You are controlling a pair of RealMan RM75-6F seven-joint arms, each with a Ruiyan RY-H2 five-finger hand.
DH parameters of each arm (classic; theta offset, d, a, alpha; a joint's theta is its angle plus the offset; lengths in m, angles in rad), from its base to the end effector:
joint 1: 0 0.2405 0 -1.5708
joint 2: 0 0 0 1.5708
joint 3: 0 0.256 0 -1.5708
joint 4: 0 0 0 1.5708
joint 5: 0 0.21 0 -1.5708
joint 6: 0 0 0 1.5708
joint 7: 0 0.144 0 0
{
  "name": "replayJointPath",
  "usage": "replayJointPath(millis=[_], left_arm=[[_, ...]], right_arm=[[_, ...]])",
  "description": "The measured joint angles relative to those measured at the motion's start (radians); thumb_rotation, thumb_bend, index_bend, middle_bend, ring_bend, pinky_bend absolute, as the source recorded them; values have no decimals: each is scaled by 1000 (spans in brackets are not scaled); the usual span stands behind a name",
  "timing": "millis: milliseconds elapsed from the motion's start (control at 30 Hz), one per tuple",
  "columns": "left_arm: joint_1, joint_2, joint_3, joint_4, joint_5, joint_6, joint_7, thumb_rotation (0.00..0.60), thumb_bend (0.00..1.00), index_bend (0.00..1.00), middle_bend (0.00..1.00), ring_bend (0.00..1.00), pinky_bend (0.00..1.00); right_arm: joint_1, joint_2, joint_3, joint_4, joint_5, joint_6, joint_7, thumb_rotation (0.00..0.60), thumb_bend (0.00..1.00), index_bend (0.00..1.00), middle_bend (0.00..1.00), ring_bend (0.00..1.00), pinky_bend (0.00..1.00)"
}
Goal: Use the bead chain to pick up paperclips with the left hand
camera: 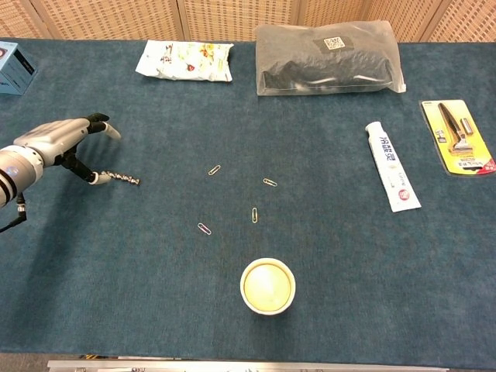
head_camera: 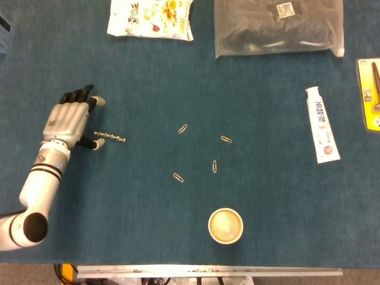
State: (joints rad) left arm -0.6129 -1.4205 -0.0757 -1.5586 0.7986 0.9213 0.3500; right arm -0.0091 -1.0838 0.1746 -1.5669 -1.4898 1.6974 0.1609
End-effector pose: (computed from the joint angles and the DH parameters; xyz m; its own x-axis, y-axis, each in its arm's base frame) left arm -0.2501 0.3034 0.0056 0.3211 0.4926 0.8088 0.9317 -0.0112 -0.3631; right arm -0.3155 -0.1707 0.2210 0.3143 0.3025 0.8998 -0.9474 0.0405 0.3173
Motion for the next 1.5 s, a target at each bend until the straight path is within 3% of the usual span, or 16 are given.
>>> replayJointPath(millis=[167, 333, 733, 1167, 1500], left_arm=[[5, 52, 9, -42, 58, -34, -42, 600, 187, 349, 0, 0, 52], [3, 58, 21, -34, 75, -56, -56, 600, 187, 364, 0, 0, 52], [18, 13, 25, 76, 187, -74, -165, 600, 187, 350, 0, 0, 52], [43, -22, 27, 163, 299, -80, -291, 600, 249, 438, 0, 0, 52], [48, -34, 37, 212, 329, -102, -310, 600, 265, 441, 0, 0, 52]], right_arm=[[-1, -1, -1, -2, -5, 3, -4, 600, 634, 440, 355, 202, 333], [-2, -1, -1, -4, -7, 7, -5, 600, 634, 440, 355, 202, 333], [-4, 2, 0, -1, -6, 8, 5, 600, 634, 440, 355, 202, 333], [-5, 2, 2, -1, -4, 8, 4, 600, 634, 440, 355, 202, 333], [-5, 3, 2, -2, -3, 7, 5, 600, 634, 440, 355, 202, 333]])
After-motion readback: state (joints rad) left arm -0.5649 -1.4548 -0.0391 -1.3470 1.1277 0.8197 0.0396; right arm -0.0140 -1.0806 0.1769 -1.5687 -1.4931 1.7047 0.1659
